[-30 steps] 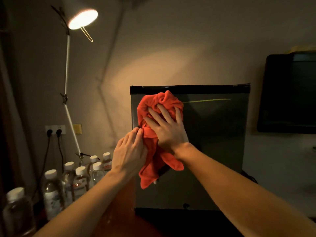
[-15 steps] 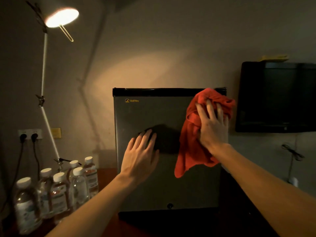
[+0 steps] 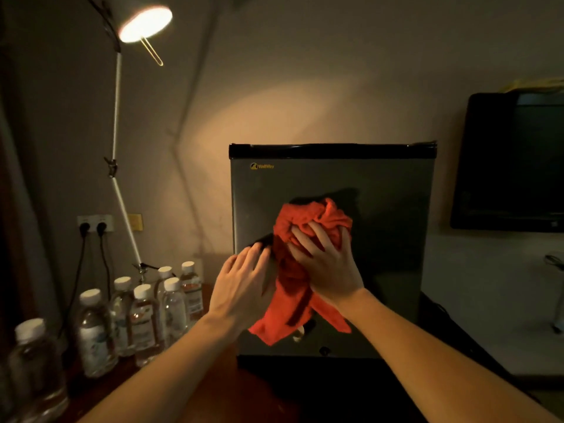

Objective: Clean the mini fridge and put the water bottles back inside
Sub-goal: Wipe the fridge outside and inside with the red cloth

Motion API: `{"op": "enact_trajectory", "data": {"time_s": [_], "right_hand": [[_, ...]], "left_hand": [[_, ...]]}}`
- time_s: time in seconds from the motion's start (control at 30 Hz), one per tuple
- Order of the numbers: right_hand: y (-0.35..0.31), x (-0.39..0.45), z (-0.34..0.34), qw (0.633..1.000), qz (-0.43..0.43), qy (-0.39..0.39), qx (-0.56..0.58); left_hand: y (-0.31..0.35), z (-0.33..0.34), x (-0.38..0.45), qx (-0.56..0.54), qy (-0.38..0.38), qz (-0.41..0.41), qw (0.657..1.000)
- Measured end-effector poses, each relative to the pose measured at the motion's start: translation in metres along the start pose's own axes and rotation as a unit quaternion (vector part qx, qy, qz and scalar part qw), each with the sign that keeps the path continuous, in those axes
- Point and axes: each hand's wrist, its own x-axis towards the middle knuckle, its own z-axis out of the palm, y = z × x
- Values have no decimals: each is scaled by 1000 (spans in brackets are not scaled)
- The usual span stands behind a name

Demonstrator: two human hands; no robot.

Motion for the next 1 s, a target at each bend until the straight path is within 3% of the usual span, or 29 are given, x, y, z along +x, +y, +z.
{"op": "enact_trajectory", "data": {"time_s": [0.2,0.43,0.67,1.0], "right_hand": [[21,-62,-8,994,31,-101,-9],[61,-87,-24,984,113,-133,38],[78,-90,-12,981,151,-93,83],[106,-60,9,992,104,39,60]], "left_hand": [[35,6,-8,-18,-13,36,999],[65,10,-3,-29,-11,65,997],[96,19,22,-19,-13,72,997],[117,29,65,-7,101,121,988]]}}
